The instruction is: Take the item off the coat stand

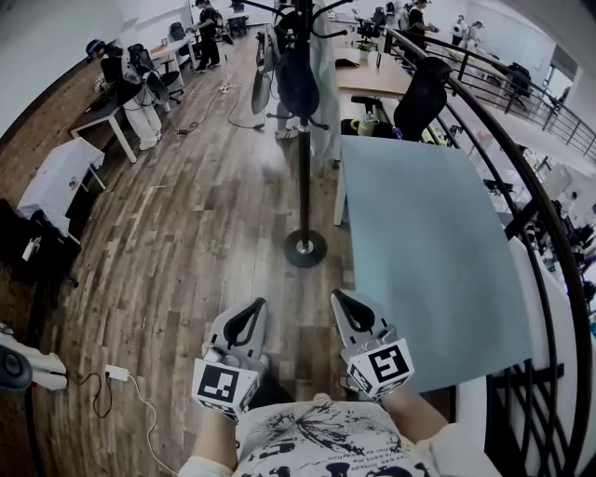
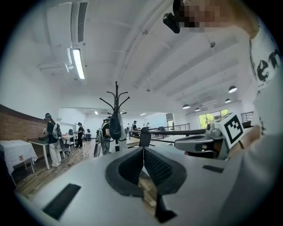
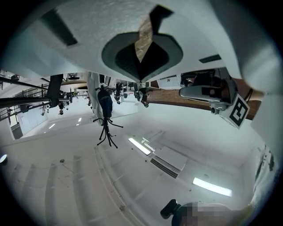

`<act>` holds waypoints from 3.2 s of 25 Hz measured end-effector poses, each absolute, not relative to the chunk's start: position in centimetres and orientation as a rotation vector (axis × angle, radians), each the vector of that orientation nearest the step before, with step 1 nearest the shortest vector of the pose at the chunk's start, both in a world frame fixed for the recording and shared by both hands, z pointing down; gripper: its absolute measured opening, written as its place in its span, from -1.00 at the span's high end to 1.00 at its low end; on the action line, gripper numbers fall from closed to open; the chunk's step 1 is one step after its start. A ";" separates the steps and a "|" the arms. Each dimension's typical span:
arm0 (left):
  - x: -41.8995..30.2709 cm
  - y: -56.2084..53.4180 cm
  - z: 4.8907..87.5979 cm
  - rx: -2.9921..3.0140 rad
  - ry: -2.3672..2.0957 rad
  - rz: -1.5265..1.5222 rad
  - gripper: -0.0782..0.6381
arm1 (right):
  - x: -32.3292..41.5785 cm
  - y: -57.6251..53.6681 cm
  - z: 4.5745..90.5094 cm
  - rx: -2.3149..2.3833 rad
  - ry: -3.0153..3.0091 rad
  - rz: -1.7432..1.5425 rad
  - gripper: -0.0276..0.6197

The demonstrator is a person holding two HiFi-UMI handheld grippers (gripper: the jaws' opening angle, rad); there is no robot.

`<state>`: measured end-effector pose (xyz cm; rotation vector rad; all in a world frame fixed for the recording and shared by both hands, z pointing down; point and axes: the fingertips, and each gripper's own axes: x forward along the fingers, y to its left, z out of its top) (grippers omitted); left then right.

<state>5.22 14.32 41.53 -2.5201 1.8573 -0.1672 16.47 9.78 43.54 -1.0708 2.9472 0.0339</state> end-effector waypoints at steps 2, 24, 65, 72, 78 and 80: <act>3.0 12.8 42.0 -2.553 1.850 -0.207 0.77 | 14.3 8.5 44.4 -1.109 2.946 0.017 0.94; -19.8 -6.8 39.6 -2.647 1.604 -0.064 0.77 | -5.7 -10.8 42.5 -1.500 2.771 0.070 0.94; -15.4 -36.8 37.2 -2.601 1.582 -0.038 0.77 | -3.5 -48.9 33.2 -1.532 2.745 0.169 0.69; -16.8 -36.5 36.8 -2.622 1.563 -0.038 0.77 | -3.0 -48.0 32.3 -1.629 2.673 0.131 0.86; -17.3 -35.4 36.6 -2.656 1.526 -0.013 0.77 | -3.0 -45.3 30.2 -1.660 2.627 0.195 0.87; -17.4 -35.0 36.7 -2.669 1.509 -0.004 0.77 | -2.9 -44.2 29.1 -1.669 2.599 0.233 0.87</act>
